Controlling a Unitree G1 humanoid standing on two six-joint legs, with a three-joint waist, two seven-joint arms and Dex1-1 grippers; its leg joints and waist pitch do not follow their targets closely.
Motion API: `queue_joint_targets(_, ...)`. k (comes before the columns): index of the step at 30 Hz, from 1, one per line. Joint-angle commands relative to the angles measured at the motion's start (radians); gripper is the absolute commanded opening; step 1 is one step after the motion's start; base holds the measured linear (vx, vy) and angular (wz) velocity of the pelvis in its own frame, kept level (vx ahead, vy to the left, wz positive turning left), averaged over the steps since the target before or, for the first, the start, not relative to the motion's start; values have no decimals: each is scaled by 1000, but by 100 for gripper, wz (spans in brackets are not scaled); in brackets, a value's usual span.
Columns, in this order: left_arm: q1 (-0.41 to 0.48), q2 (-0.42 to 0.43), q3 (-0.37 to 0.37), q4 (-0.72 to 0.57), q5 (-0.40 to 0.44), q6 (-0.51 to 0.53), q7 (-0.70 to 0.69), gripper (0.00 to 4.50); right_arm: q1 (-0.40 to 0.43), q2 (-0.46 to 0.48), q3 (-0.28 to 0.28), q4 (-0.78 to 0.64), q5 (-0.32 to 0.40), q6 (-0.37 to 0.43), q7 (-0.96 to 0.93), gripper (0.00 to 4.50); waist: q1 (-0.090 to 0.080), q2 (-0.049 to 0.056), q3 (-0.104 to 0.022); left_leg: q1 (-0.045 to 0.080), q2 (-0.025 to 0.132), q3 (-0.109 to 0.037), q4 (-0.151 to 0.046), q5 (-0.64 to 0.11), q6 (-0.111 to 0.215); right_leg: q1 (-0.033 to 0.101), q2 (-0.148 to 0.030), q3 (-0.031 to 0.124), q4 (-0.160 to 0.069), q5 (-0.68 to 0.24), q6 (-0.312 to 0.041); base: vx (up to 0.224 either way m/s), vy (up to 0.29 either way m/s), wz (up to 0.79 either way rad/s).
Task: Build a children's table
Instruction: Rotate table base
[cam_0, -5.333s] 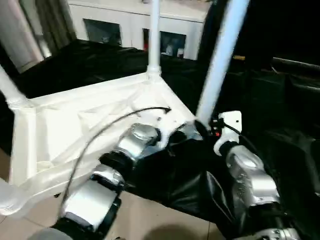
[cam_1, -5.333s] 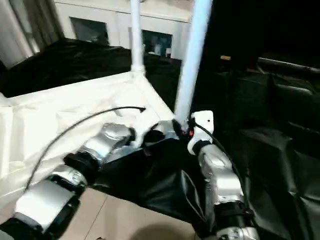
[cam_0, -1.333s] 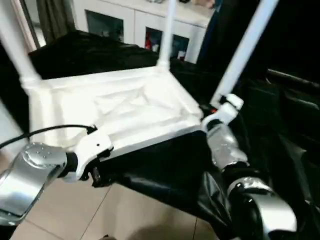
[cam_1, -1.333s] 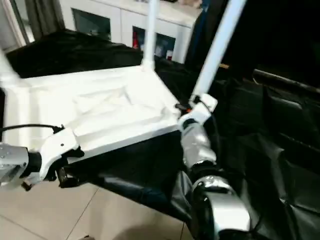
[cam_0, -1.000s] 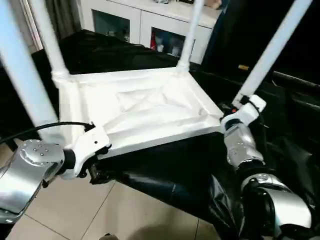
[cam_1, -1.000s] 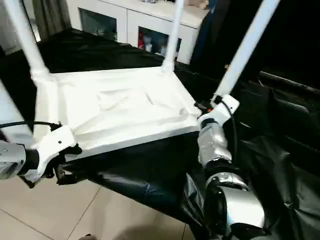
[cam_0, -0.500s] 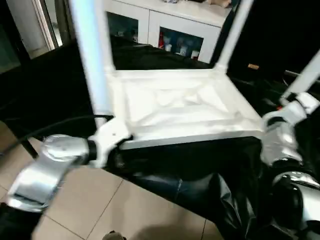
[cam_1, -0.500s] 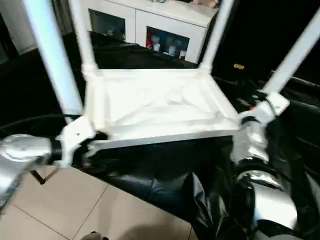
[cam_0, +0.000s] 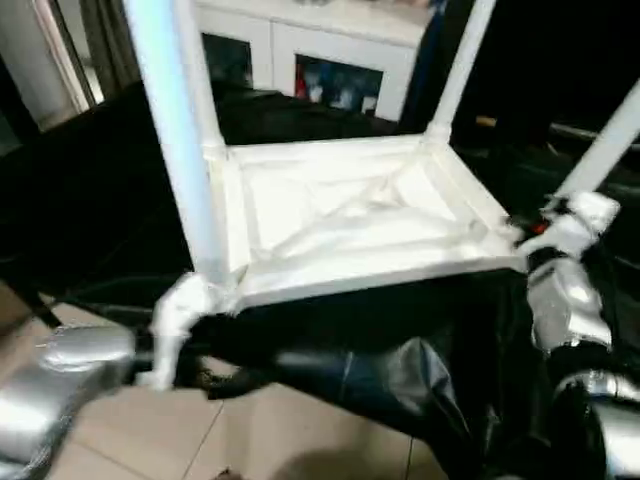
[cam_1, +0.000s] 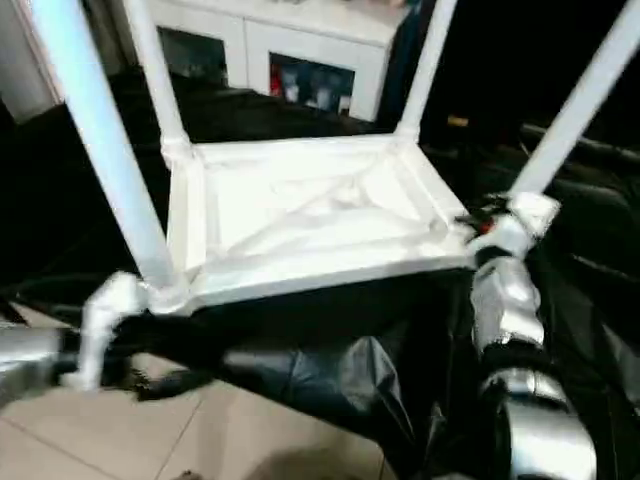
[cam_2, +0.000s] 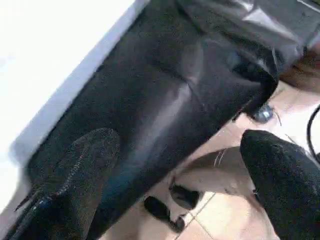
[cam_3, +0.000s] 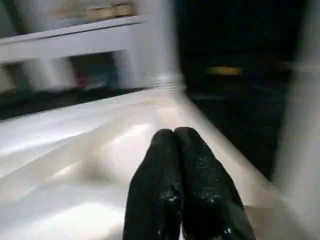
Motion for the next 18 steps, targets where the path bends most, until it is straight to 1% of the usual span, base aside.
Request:
queue_joint_targets(1, 36, 18, 97, -9, -46, -2, -32, 450, 74, -9, 81, -148, -1, 92, 71, 3, -2, 22, -56, 8, 9, -1, -75, -329, 12, 41, -38, 38, -96, -350, -154, 0, 0, 0)
queue_joint_targets(2, 42, 20, 107, -11, -53, -1, -34, 450, 85, -10, 90, -164, -1, 99, 75, 3, -5, 20, -56, 8, 10, -3, -78, -336, 11, 42, -38, 38, -97, -365, -152, 0, 0, 0)
queue_joint_targets(3, 51, 24, 122, -15, -64, 1, -36, 450, 102, -13, 102, -188, -2, 109, 82, 3, -6, 22, -55, 8, 10, -4, -78, -338, 9, 40, -38, 39, -96, -368, -154, 0, 0, 0)
queue_joint_targets(4, 64, 31, 158, -10, -74, -14, -42, 450, 139, -19, 129, -235, -7, 134, 88, 3, -9, 24, -54, 12, 11, -4, -78, -351, 8, 35, -38, 39, -99, -378, -161, 0, 0, 0)
queue_joint_targets(5, 64, 31, 158, -10, -74, -14, -42, 450, 139, -19, 129, -235, -7, 134, 88, 3, -7, 37, -52, 18, 12, -3, -80, -371, 5, 30, -37, 39, -104, -379, -165, 0, 0, 0)
queue_joint_targets(6, 71, 47, 234, 19, -101, -43, -44, 450, 218, -37, 154, -333, -12, 194, 102, 3, -7, 51, -50, 16, 10, -7, -81, -386, 0, 36, -38, 38, -103, -373, -168, 0, 0, 0)
queue_joint_targets(7, 68, 51, 263, 33, -110, -49, -42, 450, 250, -49, 165, -373, -11, 216, 114, 3, -5, 45, -48, 16, 8, -4, -81, -382, 4, 36, -34, 39, -109, -373, -159, 0, 0, 0)
queue_joint_targets(8, 65, 52, 273, 39, -112, -51, -39, 450, 262, -54, 171, -387, -10, 223, 123, 3, -3, 56, -49, 22, 9, -5, -81, -396, 6, 32, -34, 40, -110, -368, -160, 0, 0, 0)
queue_joint_targets(9, 63, 53, 286, 47, -110, -58, -35, 450, 283, -64, 178, -413, -10, 232, 143, 3, -4, 50, -48, 15, 6, -8, -82, -401, 10, 40, -36, 38, -109, -393, -157, 0, 0, 0)
queue_joint_targets(10, 51, 53, 305, 72, -109, -68, -28, 450, 312, -79, 190, -441, -17, 246, 168, 3, -1, 60, -50, 16, 6, -9, -82, -397, 9, 40, -39, 38, -108, -401, -157, 0, 0, 0)
queue_joint_targets(11, 51, 53, 305, 72, -109, -68, -28, 450, 312, -79, 190, -441, -17, 246, 168, 3, -3, 56, -49, 16, 6, -8, -80, -389, 15, 38, -39, 39, -112, -415, -153, 0, 0, 0)
queue_joint_targets(12, 44, 55, 319, 96, -108, -75, -14, 450, 335, -90, 197, -476, -25, 271, 182, 3, -5, 61, -49, 12, 5, -8, -81, -375, 19, 41, -39, 38, -112, -419, -152, 0, 0, 0)
queue_joint_targets(13, 44, 58, 325, 106, -106, -78, -10, 450, 345, -94, 200, -491, -27, 282, 187, 3, -4, 62, -50, 12, 4, -8, -80, -366, 22, 41, -40, 39, -110, -420, -150, 0, 0, 0)
queue_joint_targets(14, 50, 67, 328, 114, -101, -85, -15, 450, 356, -99, 202, -515, -24, 305, 187, 3, -4, 58, -50, 11, 5, -7, -79, -352, 27, 40, -41, 40, -112, -427, -148, 0, 0, 0)
queue_joint_targets(15, 50, 69, 334, 121, -96, -93, -12, 450, 362, -100, 201, -527, -19, 325, 183, 3, -3, 59, -50, 10, 5, -9, -80, -344, 29, 42, -43, 41, -111, -433, -145, 0, 0, 0)
queue_joint_targets(16, 33, 51, 347, 137, -107, -118, 4, 450, 371, -98, 208, -548, -16, 356, 167, 3, -5, 59, -51, 8, 6, -9, -81, -332, 30, 43, -43, 41, -112, -442, -140, 0, 0, 0)
queue_joint_targets(17, 24, 42, 349, 143, -110, -130, 12, 450, 371, -95, 210, -548, -18, 360, 162, 3, -5, 60, -50, 7, 6, -11, -81, -330, 28, 42, -44, 41, -112, -453, -138, 0, 0, 0)
queue_joint_targets(18, 0, 16, 345, 151, -115, -147, 31, 450, 364, -90, 223, -536, -30, 363, 159, 3, -5, 54, -51, 10, 8, -11, -80, -331, 26, 39, -45, 42, -115, -458, -137, 0, 0, 0)
